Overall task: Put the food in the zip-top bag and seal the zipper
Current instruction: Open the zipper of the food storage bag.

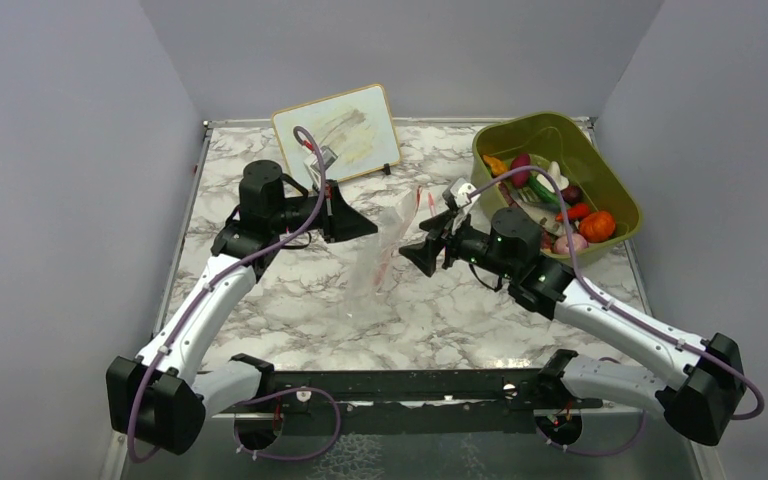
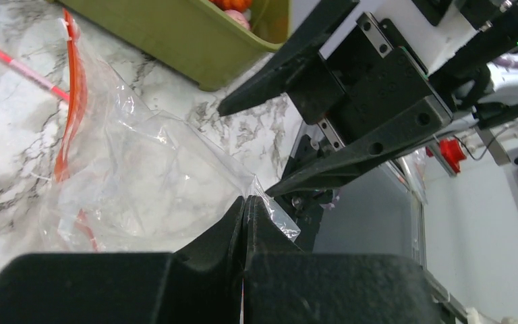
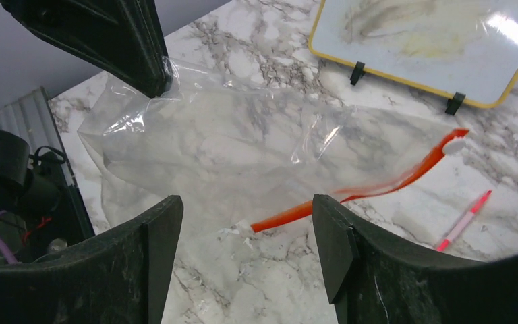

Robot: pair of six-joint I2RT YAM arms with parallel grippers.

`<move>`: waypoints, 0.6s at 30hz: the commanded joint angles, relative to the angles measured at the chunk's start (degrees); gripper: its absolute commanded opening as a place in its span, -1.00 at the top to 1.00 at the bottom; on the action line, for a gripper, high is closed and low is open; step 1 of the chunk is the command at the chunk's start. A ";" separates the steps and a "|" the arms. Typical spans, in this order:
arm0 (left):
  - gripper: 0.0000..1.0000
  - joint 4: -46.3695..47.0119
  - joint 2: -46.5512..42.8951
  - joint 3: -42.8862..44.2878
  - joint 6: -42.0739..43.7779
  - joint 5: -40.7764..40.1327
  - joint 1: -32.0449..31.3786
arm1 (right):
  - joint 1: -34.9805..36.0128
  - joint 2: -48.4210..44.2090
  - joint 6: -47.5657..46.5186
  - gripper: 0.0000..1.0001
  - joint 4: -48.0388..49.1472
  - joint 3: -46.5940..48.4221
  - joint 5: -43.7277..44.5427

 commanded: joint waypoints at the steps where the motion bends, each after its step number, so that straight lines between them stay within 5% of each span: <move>1: 1.00 2.73 -2.78 0.44 3.31 6.08 -1.78 | -0.06 -2.07 -9.86 -0.43 4.95 -0.60 -5.18; 7: 1.00 2.89 -4.16 0.28 5.01 7.09 -3.51 | -0.14 -5.43 -14.63 -0.43 -0.72 -0.11 2.16; 18: 1.00 3.00 -3.11 -0.45 8.43 12.02 -8.57 | -0.15 -8.22 -43.16 -0.52 -20.95 5.67 -8.62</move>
